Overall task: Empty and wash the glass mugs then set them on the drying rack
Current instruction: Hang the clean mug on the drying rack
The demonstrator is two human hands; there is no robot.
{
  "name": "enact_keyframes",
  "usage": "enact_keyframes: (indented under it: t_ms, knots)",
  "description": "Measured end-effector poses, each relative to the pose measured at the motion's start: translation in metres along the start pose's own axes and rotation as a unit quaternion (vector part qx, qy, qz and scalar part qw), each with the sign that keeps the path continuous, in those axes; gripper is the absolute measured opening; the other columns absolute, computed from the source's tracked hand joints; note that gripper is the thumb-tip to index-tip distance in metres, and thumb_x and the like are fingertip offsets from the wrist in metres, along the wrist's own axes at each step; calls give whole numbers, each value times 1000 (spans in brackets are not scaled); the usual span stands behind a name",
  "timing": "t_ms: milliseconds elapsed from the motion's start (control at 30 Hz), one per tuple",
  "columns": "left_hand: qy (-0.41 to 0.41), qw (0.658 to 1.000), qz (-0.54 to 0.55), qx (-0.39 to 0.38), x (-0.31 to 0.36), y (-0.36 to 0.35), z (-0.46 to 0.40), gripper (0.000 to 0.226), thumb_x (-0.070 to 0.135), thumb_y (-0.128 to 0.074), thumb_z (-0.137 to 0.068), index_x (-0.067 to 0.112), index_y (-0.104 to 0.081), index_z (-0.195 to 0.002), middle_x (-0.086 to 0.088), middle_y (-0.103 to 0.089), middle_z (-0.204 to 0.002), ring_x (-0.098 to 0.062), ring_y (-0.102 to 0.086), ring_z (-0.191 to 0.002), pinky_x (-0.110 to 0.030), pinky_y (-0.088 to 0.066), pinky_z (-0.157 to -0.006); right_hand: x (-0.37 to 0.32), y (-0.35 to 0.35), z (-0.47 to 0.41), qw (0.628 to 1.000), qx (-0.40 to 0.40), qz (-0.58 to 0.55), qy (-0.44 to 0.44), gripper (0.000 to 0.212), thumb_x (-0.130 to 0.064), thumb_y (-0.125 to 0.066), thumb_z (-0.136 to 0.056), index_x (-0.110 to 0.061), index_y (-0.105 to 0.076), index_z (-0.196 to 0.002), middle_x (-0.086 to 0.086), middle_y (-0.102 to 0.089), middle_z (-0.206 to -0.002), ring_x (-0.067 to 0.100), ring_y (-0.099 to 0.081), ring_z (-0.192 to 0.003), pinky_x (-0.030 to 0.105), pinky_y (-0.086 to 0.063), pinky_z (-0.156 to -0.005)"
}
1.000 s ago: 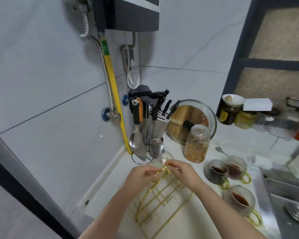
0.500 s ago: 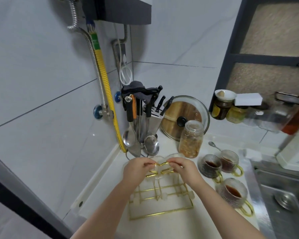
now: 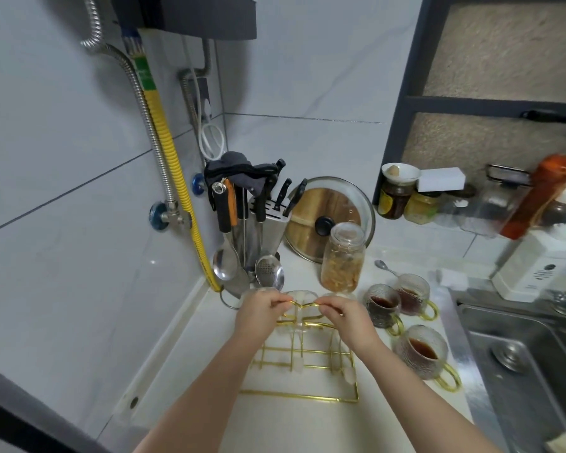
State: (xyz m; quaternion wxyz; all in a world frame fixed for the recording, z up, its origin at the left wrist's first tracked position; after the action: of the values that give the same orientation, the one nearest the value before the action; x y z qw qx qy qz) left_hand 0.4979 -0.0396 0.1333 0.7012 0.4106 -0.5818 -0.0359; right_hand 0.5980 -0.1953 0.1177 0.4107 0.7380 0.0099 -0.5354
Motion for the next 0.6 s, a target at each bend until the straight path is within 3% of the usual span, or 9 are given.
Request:
enact_keyframes:
  t_ms: [133, 233, 300, 367, 467, 600]
  knots:
    - [17, 1000, -14, 2, -1, -5, 1, 21, 30, -65, -86, 30, -72, -105, 16, -67, -102, -4, -59, -93, -25, -47, -83, 1, 2, 5, 1000, 18, -1, -8, 18, -14, -62, -90, -17, -73, -103, -4, -71, -99, 9, -60, -94, 17, -42, -86]
    - [11, 1000, -3, 14, 1, -9, 2, 19, 28, -65, -85, 27, -72, -103, 13, -69, -102, -7, -62, -98, -30, -50, -88, 2, 4, 9, 1000, 19, -7, -16, 21, -12, -60, -91, -18, -72, -107, -3, -70, -101, 9, -60, -93, 4, -39, -79]
    - [-5, 1000, -7, 28, 5, -12, 6, 21, 23, -63, -87, 22, -71, -107, 10, -67, -103, -10, -60, -102, -24, -46, -89, 4, 5, 13, 1000, -7, -12, -23, 26, -11, -58, -91, -19, -68, -114, -3, -68, -106, 10, -61, -93, -2, -37, -75]
    - [-18, 999, -15, 47, 12, -14, 12, 28, 20, -61, -88, 18, -66, -116, 5, -63, -112, -11, -53, -111, -20, -39, -92, 9, 10, 21, 999, -29, -17, -32, 31, -13, -59, -91, -21, -63, -120, -6, -64, -108, 11, -62, -93, -1, -38, -74]
    - [-37, 997, 2, 72, 27, -19, 24, 34, 24, -58, -90, 22, -60, -124, 3, -59, -124, -13, -48, -120, -29, -38, -104, 25, 26, 36, 998, -28, -26, -53, 31, -16, -60, -91, -21, -60, -122, -7, -61, -110, 6, -59, -92, 0, -40, -75]
    - [-71, 995, 22, 70, 60, -34, 40, 36, 26, -55, -92, 27, -55, -128, 8, -56, -126, -9, -47, -119, -24, -38, -99, 59, 60, 57, 996, -11, -27, -82, 29, -17, -61, -91, -21, -60, -120, -9, -61, -106, -2, -58, -89, 1, -41, -73]
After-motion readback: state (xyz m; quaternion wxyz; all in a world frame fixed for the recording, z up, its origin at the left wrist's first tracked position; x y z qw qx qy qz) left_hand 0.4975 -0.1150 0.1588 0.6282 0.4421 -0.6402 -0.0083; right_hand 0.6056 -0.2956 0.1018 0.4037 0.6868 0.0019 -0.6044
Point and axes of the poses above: each hand's wrist, its own z-axis away from the middle knuckle, its own y-axis out of the back of the hand, x = y × z, the point moved 3 cm from there along -z, towards the middle knuckle
